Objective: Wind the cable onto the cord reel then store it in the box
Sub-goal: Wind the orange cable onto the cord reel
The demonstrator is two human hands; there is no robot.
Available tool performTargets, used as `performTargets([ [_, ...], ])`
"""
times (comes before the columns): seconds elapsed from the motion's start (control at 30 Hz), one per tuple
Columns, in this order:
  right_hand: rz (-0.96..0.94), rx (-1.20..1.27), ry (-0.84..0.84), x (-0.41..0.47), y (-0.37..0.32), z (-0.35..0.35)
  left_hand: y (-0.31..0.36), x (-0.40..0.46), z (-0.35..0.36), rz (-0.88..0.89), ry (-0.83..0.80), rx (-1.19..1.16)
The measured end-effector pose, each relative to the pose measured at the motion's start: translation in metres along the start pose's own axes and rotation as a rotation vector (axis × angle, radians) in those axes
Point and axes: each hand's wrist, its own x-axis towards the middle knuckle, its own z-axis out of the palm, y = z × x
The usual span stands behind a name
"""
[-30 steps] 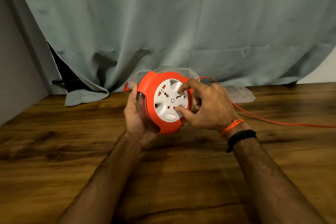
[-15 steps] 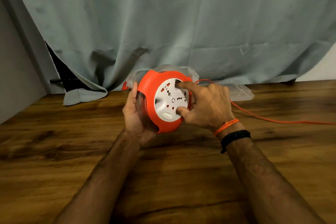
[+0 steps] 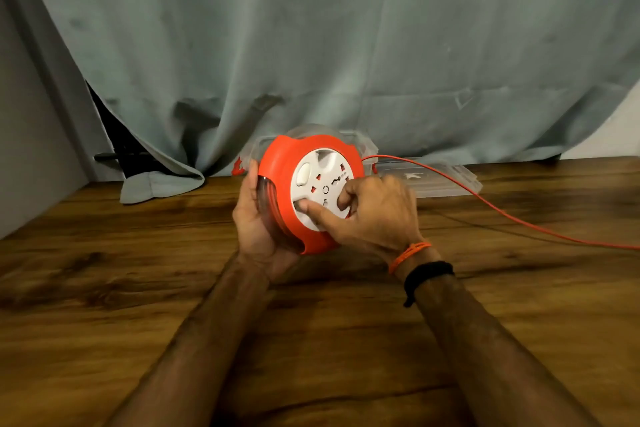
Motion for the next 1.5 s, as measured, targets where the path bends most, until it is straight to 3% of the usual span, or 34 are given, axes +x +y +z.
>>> performTargets([
  [0.13, -0.175, 0.11, -0.032, 0.008, 0.015, -0.02, 0.0, 0.0, -0.004, -0.029, -0.044, -0.008],
  [0.37, -0.299, -0.126, -0.154, 0.01, 0.017, -0.029, -0.001, -0.003, -0.004, -0.12, -0.154, 0.016],
  [0.57, -0.342, -0.177, 0.002, 0.01, 0.024, -0.02, 0.001, -0.003, -0.007, -0.143, -0.099, 0.043],
  [0.67, -0.281, -0.184, 0.032, 0.007, 0.026, -0.019, 0.0, -0.004, -0.004, -0.091, -0.09, 0.03],
  [0.9, 0.055, -0.042, 0.076, -0.005, -0.01, 0.008, 0.001, 0.0, 0.006, 0.047, 0.006, -0.028],
  [1.0, 0.076, 0.027, 0.061, -0.005, -0.013, 0.009, 0.001, -0.001, 0.003, 0.066, 0.028, -0.027],
  [1.17, 0.016, 0.082, 0.04, 0.002, -0.003, -0.005, 0.001, 0.0, 0.002, 0.043, 0.008, -0.024],
  [1.3, -0.171, 0.121, 0.0, 0.009, 0.014, -0.023, 0.0, 0.0, -0.002, 0.017, -0.031, 0.003],
  [1.5, -0.308, -0.077, -0.153, 0.01, 0.019, -0.029, -0.002, 0.0, -0.007, -0.017, -0.069, -0.026],
])
